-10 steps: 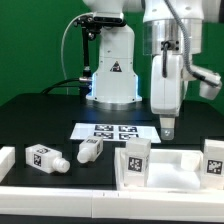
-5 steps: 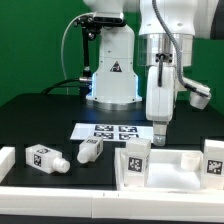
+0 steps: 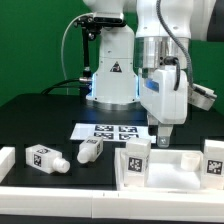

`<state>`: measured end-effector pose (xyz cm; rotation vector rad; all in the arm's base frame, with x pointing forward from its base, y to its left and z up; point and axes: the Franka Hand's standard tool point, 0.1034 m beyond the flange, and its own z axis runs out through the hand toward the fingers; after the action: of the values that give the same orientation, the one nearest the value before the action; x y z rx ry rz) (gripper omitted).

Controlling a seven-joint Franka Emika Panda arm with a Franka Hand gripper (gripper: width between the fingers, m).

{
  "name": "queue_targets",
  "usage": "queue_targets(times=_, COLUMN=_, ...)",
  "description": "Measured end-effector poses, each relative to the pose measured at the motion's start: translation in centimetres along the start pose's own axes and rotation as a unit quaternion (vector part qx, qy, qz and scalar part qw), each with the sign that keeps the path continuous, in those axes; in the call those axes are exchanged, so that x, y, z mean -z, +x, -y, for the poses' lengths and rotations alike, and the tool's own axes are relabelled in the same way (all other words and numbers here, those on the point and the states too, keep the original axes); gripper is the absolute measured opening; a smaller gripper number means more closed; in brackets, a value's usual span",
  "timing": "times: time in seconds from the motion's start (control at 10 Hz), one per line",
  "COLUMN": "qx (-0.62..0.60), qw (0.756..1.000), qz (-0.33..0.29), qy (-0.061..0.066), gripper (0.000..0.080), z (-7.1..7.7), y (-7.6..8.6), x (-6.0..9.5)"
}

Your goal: Assemble square table

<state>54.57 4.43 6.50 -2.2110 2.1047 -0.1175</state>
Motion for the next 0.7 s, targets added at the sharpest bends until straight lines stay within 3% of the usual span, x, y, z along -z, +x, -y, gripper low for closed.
queue_targets(times=0.3, qx=-0.004, qw=1.000, qz=0.001, qy=0.002, gripper=0.0649, z=-0.3, y=-0.1, x=-0.1)
queue_targets(times=0.5, qx=-0.012, qw=1.000, qz=0.009, qy=-0.005, gripper=0.0649, z=-2.9, y=-0.6, x=-1.1)
queue_targets(times=0.7, qx=-0.012, qw=1.000, qz=0.002, qy=-0.018, gripper=0.0649, z=-4.3, y=-0.8, x=-2.8)
